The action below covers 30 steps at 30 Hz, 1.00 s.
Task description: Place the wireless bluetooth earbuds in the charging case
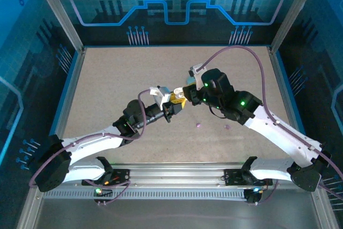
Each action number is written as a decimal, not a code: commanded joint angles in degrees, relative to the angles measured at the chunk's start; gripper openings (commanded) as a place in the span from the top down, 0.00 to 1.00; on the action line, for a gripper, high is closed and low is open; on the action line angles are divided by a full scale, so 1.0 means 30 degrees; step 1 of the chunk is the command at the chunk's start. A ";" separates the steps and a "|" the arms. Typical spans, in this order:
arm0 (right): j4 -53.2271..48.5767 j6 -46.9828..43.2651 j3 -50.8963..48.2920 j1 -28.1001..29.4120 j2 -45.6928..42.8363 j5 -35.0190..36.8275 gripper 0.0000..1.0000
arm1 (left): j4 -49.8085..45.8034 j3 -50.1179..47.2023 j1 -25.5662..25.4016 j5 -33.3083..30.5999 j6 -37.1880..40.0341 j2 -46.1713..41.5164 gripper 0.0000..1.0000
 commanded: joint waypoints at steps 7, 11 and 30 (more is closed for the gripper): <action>-0.0219 -0.0987 -0.0644 -0.0270 -0.0451 -0.1076 0.74 | 0.1629 0.0384 -0.0142 -0.0261 -0.0290 -0.0273 0.77; -0.0165 -0.1186 -0.0849 -0.0382 -0.0830 -0.1683 0.73 | 0.1629 0.0328 -0.0156 -0.0377 -0.0263 -0.0341 0.77; -0.0283 -0.0261 -0.0886 -0.1207 -0.0977 -0.3634 0.64 | 0.2151 0.0062 -0.0142 -0.0030 -0.0081 -0.0548 0.78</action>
